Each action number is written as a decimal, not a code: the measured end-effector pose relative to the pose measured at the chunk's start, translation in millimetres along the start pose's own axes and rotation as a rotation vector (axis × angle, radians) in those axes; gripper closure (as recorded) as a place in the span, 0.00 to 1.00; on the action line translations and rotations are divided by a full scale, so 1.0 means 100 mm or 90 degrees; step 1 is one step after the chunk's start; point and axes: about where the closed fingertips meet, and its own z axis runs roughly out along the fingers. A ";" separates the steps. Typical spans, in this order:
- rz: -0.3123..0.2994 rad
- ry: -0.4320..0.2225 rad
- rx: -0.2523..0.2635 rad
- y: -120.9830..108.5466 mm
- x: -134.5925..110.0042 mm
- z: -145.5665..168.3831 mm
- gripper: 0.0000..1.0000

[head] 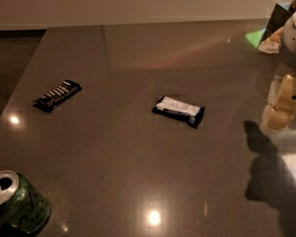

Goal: Move rxbar blueberry near rxbar chocolate

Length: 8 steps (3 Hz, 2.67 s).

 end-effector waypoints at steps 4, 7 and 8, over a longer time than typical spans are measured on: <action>0.051 -0.068 -0.094 -0.23 -0.40 0.89 0.00; 0.008 -0.073 -0.101 -0.06 -0.91 1.48 0.00; 0.004 -0.075 -0.114 -0.02 -1.00 1.59 0.00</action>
Offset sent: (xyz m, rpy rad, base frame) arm 0.0577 0.0219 -0.0536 0.1972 0.1461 -0.0289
